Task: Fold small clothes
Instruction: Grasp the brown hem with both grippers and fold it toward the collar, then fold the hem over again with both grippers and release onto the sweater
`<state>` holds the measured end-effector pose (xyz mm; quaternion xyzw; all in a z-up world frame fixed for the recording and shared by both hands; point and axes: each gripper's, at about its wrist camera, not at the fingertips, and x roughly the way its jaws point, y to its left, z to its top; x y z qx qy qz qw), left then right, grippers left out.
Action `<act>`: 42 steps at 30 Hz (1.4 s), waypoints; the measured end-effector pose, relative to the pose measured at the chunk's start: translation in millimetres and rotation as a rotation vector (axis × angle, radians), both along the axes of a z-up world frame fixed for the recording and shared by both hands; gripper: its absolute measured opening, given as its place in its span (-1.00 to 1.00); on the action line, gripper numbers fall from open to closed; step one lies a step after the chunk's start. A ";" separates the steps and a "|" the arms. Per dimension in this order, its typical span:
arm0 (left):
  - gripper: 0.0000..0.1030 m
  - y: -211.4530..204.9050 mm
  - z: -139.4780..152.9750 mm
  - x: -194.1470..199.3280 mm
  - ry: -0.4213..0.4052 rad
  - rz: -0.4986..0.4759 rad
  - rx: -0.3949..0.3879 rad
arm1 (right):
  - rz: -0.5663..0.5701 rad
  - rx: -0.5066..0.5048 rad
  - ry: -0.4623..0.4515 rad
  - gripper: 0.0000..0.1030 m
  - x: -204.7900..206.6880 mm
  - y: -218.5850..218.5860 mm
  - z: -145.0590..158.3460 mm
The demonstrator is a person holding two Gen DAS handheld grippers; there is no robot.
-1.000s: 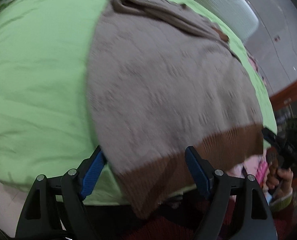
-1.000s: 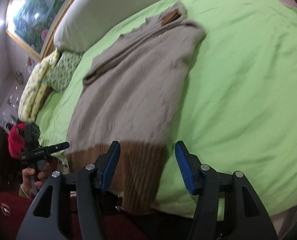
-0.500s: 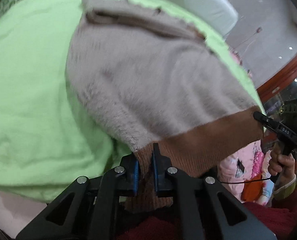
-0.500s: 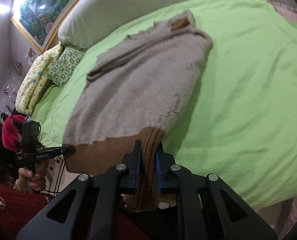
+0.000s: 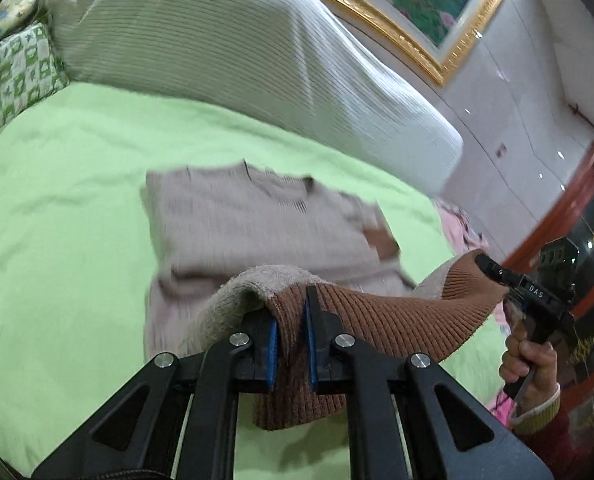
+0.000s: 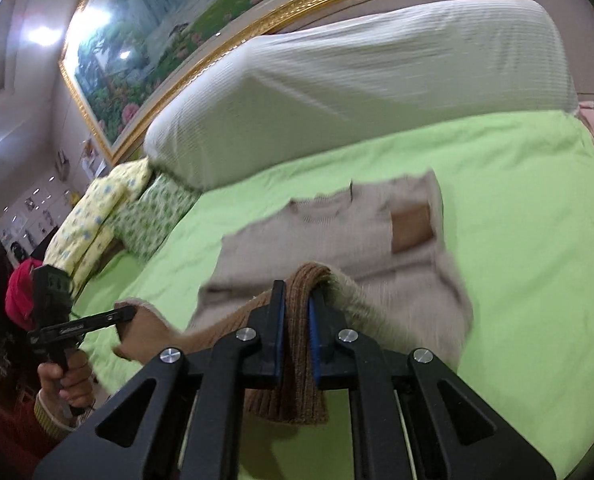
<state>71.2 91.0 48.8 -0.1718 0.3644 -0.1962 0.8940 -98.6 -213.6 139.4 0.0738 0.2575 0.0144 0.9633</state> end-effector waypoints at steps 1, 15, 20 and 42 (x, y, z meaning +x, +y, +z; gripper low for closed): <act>-0.81 0.3 -0.9 21.2 0.011 0.021 0.009 | -0.006 0.002 0.003 -0.79 17.7 -4.8 3.0; -0.48 21.4 -65.6 196.4 0.211 0.174 0.072 | -0.280 0.023 0.201 -0.28 217.7 -111.8 -25.1; 0.24 30.1 -56.6 155.1 0.125 0.240 0.130 | -0.269 0.010 0.163 -0.25 180.6 -121.4 -36.1; 0.32 -14.0 -100.7 201.4 0.176 0.116 0.568 | -0.087 -0.709 0.333 0.47 258.7 -41.5 -85.2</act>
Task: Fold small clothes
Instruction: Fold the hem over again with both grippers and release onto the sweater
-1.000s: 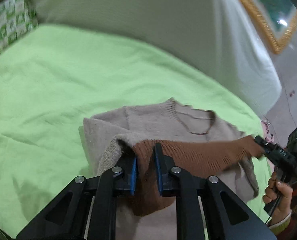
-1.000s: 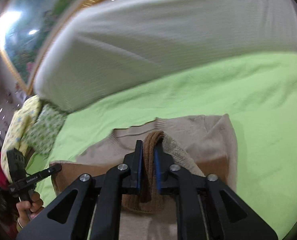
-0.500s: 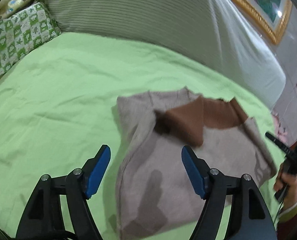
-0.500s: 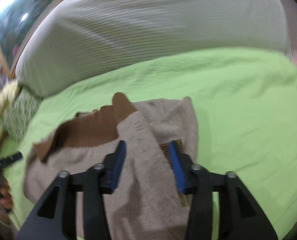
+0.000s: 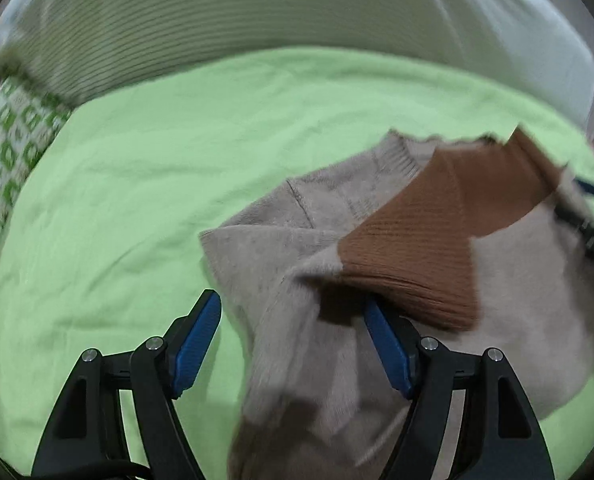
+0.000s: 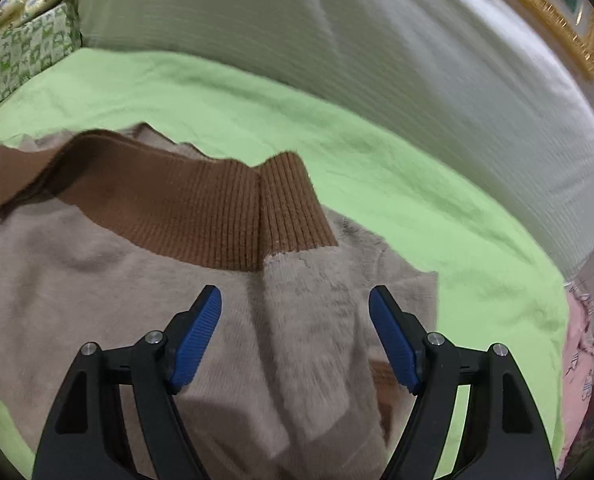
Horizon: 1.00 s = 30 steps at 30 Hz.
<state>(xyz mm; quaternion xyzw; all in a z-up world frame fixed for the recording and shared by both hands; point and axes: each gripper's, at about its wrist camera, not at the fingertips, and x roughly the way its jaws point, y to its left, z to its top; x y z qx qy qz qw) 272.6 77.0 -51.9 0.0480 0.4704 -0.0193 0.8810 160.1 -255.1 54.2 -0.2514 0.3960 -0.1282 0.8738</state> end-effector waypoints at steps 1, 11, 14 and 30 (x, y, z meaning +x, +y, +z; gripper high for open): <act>0.02 -2.5 -3.2 4.0 0.004 -0.013 0.009 | -0.005 0.016 0.005 0.30 3.3 -3.4 -0.5; -0.57 29.5 7.9 40.1 -0.023 0.109 -0.119 | -0.217 0.780 -0.163 -0.73 -6.6 -127.5 37.1; -0.49 39.4 1.6 44.3 -0.011 0.143 -0.136 | -0.309 0.648 -0.154 -0.48 -9.9 -138.0 23.0; 0.28 54.0 10.9 -114.5 0.005 0.198 -0.308 | -0.179 0.460 -0.234 0.31 -142.9 -83.2 27.7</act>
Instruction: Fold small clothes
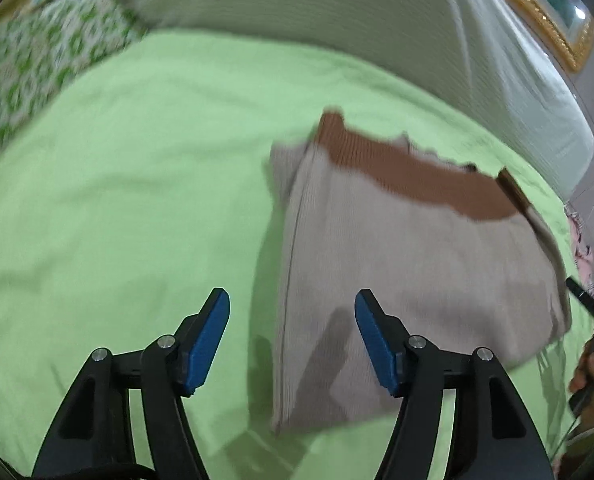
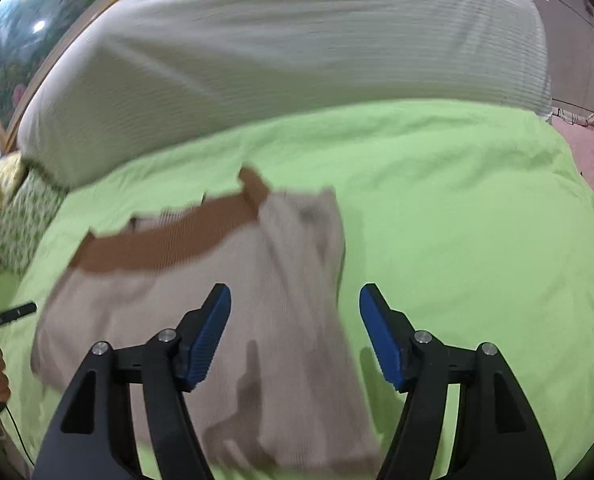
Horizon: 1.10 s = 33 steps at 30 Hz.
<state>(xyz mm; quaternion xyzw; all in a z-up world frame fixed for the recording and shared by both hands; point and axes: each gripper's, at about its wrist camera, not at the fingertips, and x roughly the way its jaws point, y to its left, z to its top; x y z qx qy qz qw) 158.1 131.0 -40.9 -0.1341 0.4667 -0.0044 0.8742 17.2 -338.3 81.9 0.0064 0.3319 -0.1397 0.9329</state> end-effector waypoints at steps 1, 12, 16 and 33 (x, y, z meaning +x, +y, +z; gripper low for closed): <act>0.28 0.3 -8.3 -6.8 0.022 0.011 -0.031 | -0.014 -0.019 0.021 0.31 -4.6 -0.1 -6.7; -0.77 1.6 -34.1 -15.3 0.058 0.007 -0.261 | -0.067 0.287 -0.032 -0.82 -34.7 -33.7 -28.5; -0.81 15.6 -3.2 -35.7 -0.033 -0.037 -0.282 | -0.028 0.448 -0.142 -0.85 -54.9 -47.1 -10.2; 0.11 27.0 -12.9 -53.6 0.034 0.043 -0.131 | -0.083 0.092 -0.175 -0.12 -53.5 2.6 12.6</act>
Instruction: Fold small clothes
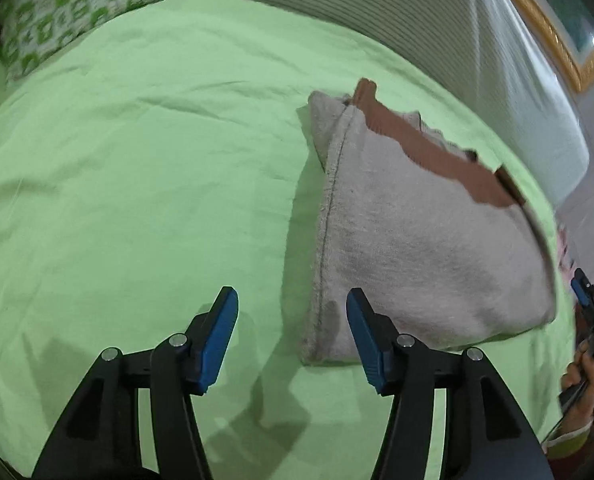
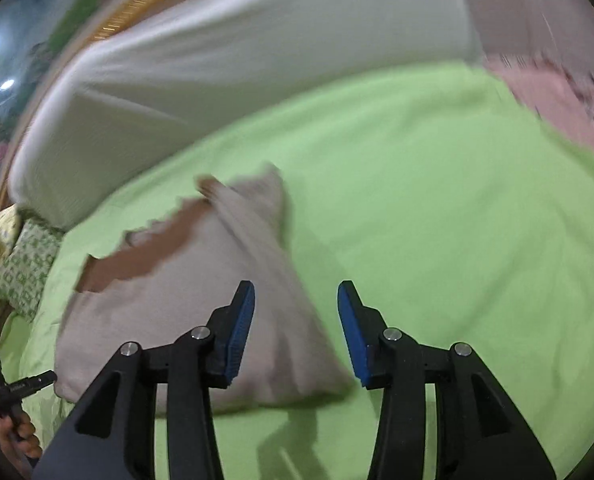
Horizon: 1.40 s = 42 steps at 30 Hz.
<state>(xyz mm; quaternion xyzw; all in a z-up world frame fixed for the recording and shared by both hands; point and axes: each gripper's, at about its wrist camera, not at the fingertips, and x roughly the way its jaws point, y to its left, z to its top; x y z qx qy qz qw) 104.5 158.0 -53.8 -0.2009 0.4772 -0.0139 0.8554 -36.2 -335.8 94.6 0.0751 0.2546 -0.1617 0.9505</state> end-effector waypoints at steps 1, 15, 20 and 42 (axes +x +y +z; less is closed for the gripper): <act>0.17 0.2 1.1 -3.6 -0.001 0.009 -0.026 | 0.050 -0.026 -0.017 -0.12 6.9 13.0 4.6; 0.42 -40.8 -12.2 -6.3 0.078 -0.003 -0.218 | -0.095 0.111 0.082 -0.08 159.9 -50.1 -9.5; 0.50 -18.6 -5.5 -5.5 0.032 0.097 -0.121 | 0.017 0.196 -0.007 -0.06 124.9 -33.2 -6.6; 0.73 -37.2 -34.4 35.6 -0.011 0.251 -0.315 | 0.283 0.157 0.068 -0.05 71.7 64.7 -86.0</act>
